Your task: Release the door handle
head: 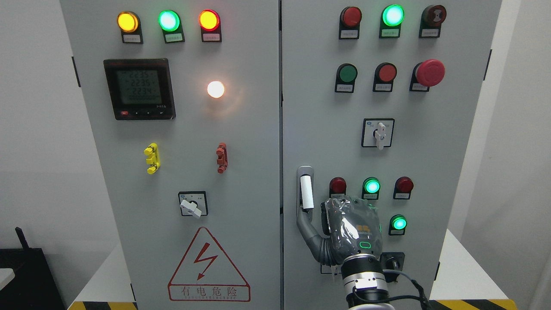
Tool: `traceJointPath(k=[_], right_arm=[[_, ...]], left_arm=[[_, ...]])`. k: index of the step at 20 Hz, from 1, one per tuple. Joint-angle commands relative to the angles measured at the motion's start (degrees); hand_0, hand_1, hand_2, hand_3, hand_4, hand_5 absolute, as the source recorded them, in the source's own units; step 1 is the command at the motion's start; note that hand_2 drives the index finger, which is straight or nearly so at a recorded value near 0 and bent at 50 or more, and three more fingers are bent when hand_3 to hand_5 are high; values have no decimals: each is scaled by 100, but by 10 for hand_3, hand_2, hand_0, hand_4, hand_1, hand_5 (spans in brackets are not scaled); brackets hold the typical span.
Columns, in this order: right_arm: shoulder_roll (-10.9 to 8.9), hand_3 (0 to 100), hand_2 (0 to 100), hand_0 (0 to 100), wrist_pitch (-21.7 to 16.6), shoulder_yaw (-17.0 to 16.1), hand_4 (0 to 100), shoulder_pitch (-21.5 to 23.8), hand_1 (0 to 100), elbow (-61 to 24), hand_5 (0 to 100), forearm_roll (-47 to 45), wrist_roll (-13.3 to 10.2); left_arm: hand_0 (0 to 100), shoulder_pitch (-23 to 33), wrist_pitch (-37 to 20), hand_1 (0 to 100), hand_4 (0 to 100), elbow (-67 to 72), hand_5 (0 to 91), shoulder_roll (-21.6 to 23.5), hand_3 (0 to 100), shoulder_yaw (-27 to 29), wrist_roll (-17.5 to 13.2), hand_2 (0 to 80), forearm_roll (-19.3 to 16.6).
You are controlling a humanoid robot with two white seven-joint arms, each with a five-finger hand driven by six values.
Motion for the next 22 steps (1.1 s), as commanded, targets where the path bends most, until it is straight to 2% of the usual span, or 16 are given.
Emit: traceJointPath(k=[1, 22], right_arm=[[8, 1000, 985, 548, 16, -19, 886, 64, 77, -67, 990, -9, -19], [35, 1000, 987, 555, 51, -106, 885, 81, 83, -208, 986, -18, -37]], left_arm=[[120, -141, 3, 389, 0, -1, 0, 0, 0, 97, 4, 0, 0], [120, -141, 3, 389, 0, -1, 0, 0, 0, 97, 4, 0, 0]])
